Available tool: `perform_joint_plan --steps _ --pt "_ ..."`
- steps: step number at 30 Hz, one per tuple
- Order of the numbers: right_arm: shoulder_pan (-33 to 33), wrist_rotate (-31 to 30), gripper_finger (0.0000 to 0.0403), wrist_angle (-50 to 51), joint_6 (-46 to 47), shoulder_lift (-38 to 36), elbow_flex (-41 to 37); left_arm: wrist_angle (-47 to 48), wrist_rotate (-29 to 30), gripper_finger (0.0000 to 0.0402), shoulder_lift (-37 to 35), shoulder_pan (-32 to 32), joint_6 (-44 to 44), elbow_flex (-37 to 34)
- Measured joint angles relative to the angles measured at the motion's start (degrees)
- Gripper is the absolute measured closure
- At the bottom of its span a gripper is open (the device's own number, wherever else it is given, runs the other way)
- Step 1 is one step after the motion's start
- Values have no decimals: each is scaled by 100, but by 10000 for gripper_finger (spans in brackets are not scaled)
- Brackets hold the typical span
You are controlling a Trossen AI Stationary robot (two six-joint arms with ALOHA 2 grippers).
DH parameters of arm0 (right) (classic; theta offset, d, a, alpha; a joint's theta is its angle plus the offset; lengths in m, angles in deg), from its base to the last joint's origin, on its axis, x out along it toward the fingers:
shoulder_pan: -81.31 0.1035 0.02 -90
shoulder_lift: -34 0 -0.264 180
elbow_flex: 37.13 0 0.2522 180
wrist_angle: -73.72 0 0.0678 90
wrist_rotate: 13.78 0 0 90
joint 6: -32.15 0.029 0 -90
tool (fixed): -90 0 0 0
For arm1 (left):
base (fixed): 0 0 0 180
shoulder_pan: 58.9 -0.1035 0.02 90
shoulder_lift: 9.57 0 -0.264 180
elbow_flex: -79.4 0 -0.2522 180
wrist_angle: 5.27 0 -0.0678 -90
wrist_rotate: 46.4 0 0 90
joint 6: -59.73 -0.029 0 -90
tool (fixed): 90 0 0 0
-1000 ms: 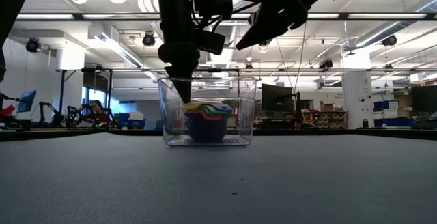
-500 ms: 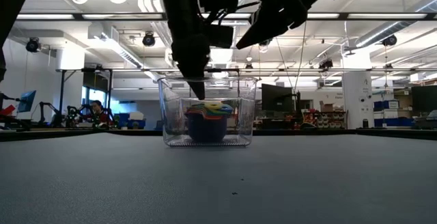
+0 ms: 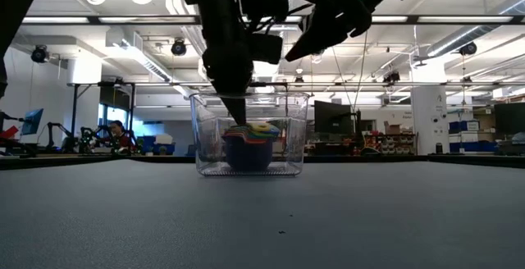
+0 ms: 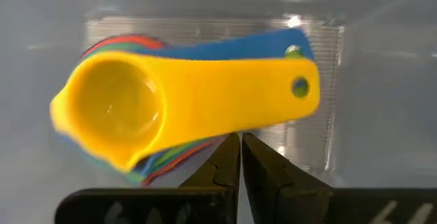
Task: Nest measuring cups in basket
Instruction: Put the stack of measuring cups into the transparent bin
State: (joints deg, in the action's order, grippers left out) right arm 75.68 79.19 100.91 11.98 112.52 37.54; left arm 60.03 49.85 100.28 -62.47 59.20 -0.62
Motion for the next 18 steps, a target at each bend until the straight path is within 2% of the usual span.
perform_joint_plan --steps 18 --pt "0 2 394 -3 24 0 -5 8 -116 402 81 9 -44 28"
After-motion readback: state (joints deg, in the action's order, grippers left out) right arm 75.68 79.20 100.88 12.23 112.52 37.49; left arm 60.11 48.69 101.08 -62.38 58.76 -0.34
